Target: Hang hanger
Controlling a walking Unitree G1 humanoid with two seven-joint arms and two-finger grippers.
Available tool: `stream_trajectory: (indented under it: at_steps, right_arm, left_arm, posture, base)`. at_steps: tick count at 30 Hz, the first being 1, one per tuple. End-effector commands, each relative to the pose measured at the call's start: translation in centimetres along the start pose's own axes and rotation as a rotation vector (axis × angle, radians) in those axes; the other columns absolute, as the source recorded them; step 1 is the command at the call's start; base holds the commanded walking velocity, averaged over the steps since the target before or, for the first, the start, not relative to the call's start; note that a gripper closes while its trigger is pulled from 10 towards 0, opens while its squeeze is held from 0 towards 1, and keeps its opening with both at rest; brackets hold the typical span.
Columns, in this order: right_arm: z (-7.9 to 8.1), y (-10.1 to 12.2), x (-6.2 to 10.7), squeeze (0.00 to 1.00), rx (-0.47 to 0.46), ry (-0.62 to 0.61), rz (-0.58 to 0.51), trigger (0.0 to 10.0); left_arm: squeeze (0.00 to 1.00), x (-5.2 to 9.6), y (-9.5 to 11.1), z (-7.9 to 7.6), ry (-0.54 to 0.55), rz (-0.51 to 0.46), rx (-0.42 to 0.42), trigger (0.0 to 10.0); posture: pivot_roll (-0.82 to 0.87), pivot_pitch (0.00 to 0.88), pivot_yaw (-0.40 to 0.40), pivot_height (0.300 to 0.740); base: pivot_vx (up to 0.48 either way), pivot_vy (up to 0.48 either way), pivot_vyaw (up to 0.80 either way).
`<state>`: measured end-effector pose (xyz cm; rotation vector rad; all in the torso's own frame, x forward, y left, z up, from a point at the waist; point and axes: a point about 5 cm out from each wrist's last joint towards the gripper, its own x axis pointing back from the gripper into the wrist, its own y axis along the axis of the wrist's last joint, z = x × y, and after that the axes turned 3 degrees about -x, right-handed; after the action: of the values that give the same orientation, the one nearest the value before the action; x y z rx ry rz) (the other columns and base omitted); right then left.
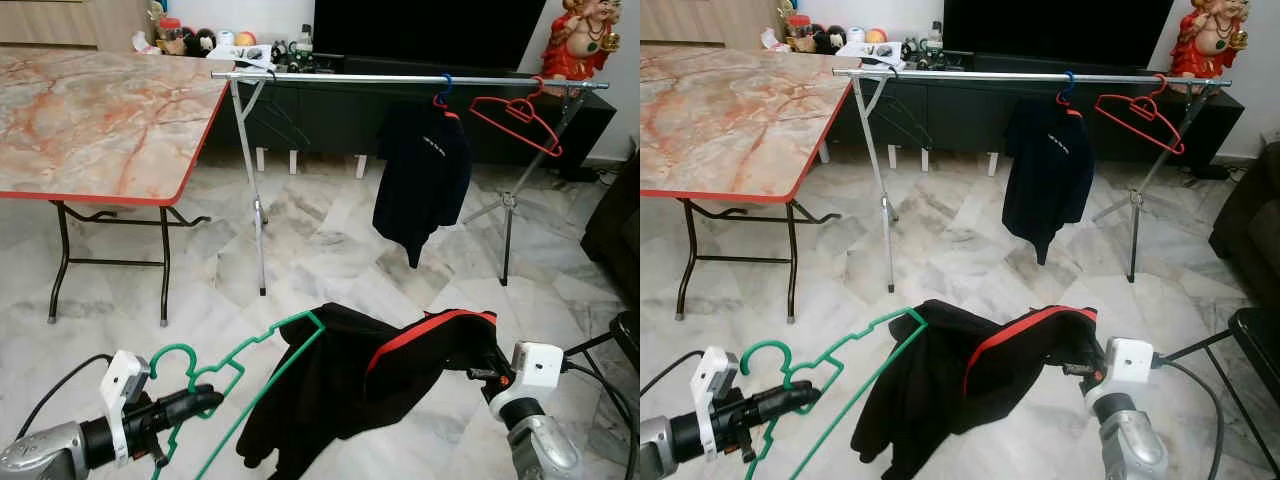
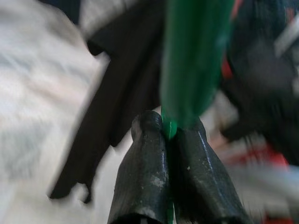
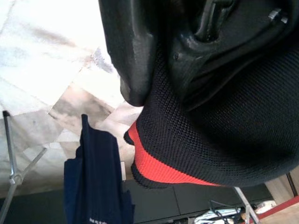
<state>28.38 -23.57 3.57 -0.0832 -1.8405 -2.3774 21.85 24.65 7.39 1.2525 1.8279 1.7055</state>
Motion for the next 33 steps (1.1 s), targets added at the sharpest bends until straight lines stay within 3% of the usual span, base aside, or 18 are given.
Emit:
stream_trajectory:
  at_steps: [1, 4, 6, 7, 9, 10, 12, 13, 14, 15, 18, 22, 27, 29, 30, 33]
  right_arm:
    - [0.4, 0.3, -0.1, 0.0, -0.006, 0.046, -0.018, 0.0]
    - [1.9, 0.9, -0.9, 0.0, 0.012, 0.121, -0.047, 0.0]
    - [2.3, 1.3, -1.3, 0.0, 0.018, 0.147, -0.06, 0.0]
    - [3.4, 2.0, -1.8, 0.0, 0.042, 0.21, -0.079, 0.0]
    - [4.1, 2.2, -2.1, 0.0, 0.05, 0.257, -0.083, 0.0]
    - [5.5, 2.5, -2.6, 0.0, 0.071, 0.342, -0.088, 0.0]
    - [6.0, 2.7, -2.7, 0.0, 0.082, 0.377, -0.089, 0.0]
    - [6.8, 2.9, -3.0, 0.0, 0.093, 0.426, -0.091, 0.0]
    - [8.4, 3.5, -3.6, 0.0, 0.11, 0.521, -0.102, 0.0]
    - [9.1, 3.9, -3.9, 0.0, 0.105, 0.562, -0.11, 0.0]
    - [10.8, 4.8, -4.5, 0.0, 0.112, 0.647, -0.133, 0.0]
    - [12.8, 5.3, -5.0, 0.0, 0.157, 0.759, -0.13, 0.0]
    - [13.8, 4.8, -4.8, 0.0, 0.145, 0.867, -0.087, 0.0]
    - [14.1, 4.1, -4.1, 0.0, 0.122, 0.978, -0.031, 0.0]
    - [14.2, 3.7, -3.7, 0.0, 0.123, 1.022, -0.008, 0.0]
    - [13.7, 3.2, -3.3, 0.0, 0.143, 1.029, 0.012, 0.0]
  left_arm:
    - [0.0, -0.1, -1.3, -0.9, -0.078, 0.252, -0.131, 0.0]
    - [0.0, -0.4, -1.8, -0.9, -0.116, 0.418, -0.233, 0.0]
    - [0.0, -0.6, -1.7, -0.9, -0.134, 0.439, -0.253, 0.0]
    - [0.0, -1.0, -1.4, -1.3, -0.18, 0.456, -0.267, 0.0]
    - [0.0, -1.3, -1.3, -1.6, -0.217, 0.462, -0.27, 0.0]
    - [0.0, -1.7, -1.2, -2.3, -0.284, 0.485, -0.283, 0.0]
    - [0.0, -1.8, -1.2, -2.6, -0.312, 0.498, -0.292, 0.0]
    - [0.0, -1.9, -1.4, -2.9, -0.352, 0.547, -0.324, 0.0]
    - [0.0, -1.8, -2.3, -3.4, -0.442, 0.677, -0.412, 0.0]
    - [0.0, -1.8, -2.8, -3.7, -0.485, 0.74, -0.456, 0.0]
    - [0.0, -2.0, -3.4, -4.4, -0.573, 0.811, -0.523, 0.0]
    - [0.0, -2.9, -3.5, -5.5, -0.64, 0.791, -0.539, 0.0]
    - [0.0, -3.5, -3.1, -5.6, -0.646, 0.769, -0.566, 0.0]
    - [0.0, -4.3, -2.6, -5.2, -0.584, 0.698, -0.606, 0.0]
    - [0.0, -5.1, -2.0, -4.6, -0.499, 0.627, -0.62, 0.0]
    - [0.0, -6.3, -0.2, -3.2, -0.311, 0.483, -0.623, 0.0]
  posture:
    - [0.09, 0.078, -0.039, 0.74]
    - [0.08, 0.078, -0.035, 0.74]
    - [0.08, 0.078, -0.034, 0.74]
    - [0.08, 0.08, -0.031, 0.74]
    - [0.07, 0.08, -0.028, 0.74]
    - [0.07, 0.082, -0.024, 0.74]
    - [0.07, 0.082, -0.024, 0.74]
    - [0.08, 0.081, -0.023, 0.74]
    - [0.08, 0.082, -0.022, 0.74]
    - [0.08, 0.081, -0.021, 0.74]
    - [0.08, 0.081, -0.016, 0.74]
    - [0.08, 0.08, -0.015, 0.74]
    - [0.1, 0.081, -0.016, 0.74]
    - [0.09, 0.082, -0.014, 0.74]
    - [0.1, 0.084, -0.015, 0.74]
    - [0.09, 0.088, -0.016, 0.74]
  base:
    - [0.0, 0.0, 0.0]
    - [0.0, 0.0, 0.0]
    - [0.0, 0.0, 0.0]
    - [0.0, 0.0, 0.0]
    - [0.0, 0.0, 0.0]
    - [0.0, 0.0, 0.0]
    - [0.0, 0.0, 0.0]
    - [0.0, 0.0, 0.0]
    - [0.0, 0.0, 0.0]
    - [0.0, 0.0, 0.0]
    - [0.0, 0.0, 0.0]
    - [0.0, 0.0, 0.0]
    - [0.0, 0.0, 0.0]
    - [0.0, 0.0, 0.0]
    - [0.0, 0.0, 0.0]
    - [0.0, 0.0, 0.0]
